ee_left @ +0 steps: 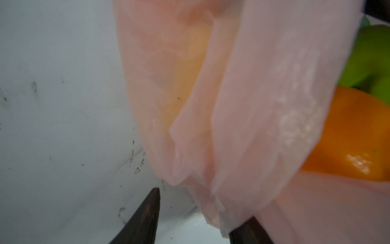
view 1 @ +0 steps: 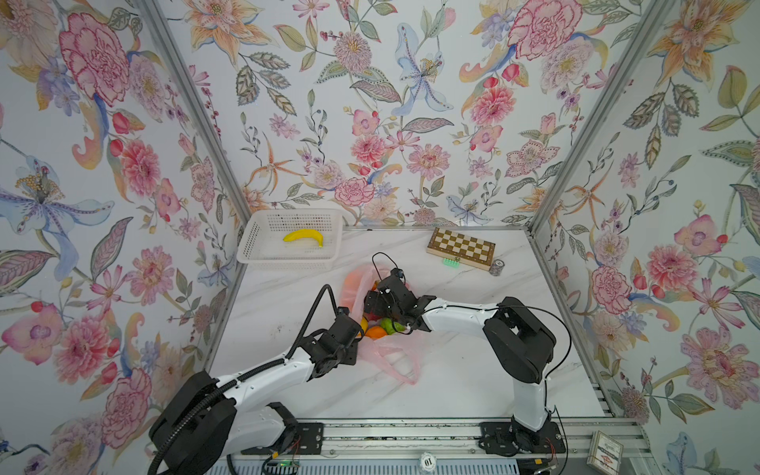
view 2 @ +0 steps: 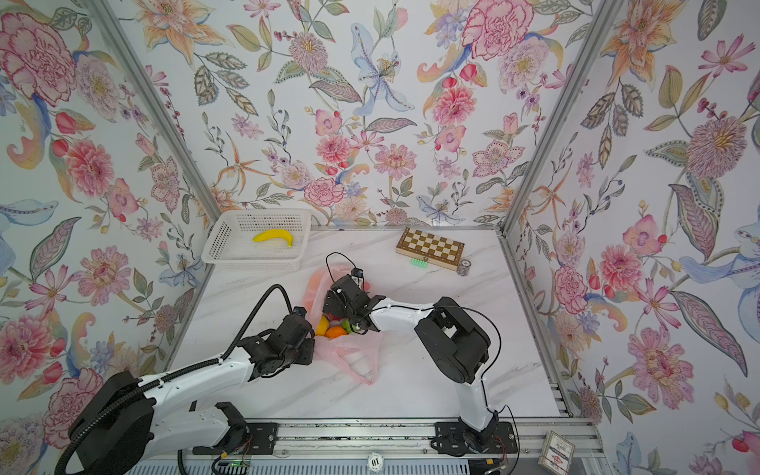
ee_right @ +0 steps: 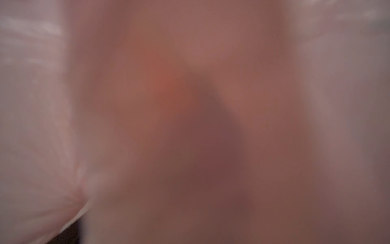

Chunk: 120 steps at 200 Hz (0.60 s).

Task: Untie the knot of the plastic bag and take out the fruit
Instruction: Pick up the fruit from the plastic bag.

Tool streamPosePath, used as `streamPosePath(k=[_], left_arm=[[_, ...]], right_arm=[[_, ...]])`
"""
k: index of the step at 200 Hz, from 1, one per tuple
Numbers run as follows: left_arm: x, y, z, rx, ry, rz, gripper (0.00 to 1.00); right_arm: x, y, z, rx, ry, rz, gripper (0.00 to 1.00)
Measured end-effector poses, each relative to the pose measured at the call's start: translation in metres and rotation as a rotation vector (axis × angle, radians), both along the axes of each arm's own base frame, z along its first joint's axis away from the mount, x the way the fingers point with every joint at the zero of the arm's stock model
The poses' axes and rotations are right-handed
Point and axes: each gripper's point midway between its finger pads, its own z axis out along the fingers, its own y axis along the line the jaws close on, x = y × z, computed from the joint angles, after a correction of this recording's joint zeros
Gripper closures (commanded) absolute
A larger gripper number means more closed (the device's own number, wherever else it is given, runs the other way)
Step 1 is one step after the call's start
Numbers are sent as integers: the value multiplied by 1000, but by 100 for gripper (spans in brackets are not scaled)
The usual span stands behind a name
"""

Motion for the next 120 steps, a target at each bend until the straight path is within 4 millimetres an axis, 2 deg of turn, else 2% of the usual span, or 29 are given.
streamPosePath(k=[30, 55, 74, 93, 120], left_arm=[[7, -3, 16, 6, -29, -11, 17], [15, -10, 45, -19, -86, -36, 6], [24, -17, 78, -62, -152, -49, 3], [34, -23, 111, -109, -216, -55, 3], [46, -26, 140, -158, -258, -49, 5]], right_arm=[[3, 4, 1, 19, -9, -4, 21], [5, 2, 1, 34, -18, -4, 37], [4, -2, 1, 48, -22, -2, 46], [2, -7, 1, 49, -22, 6, 51], [-3, -13, 3, 43, -26, 21, 55]])
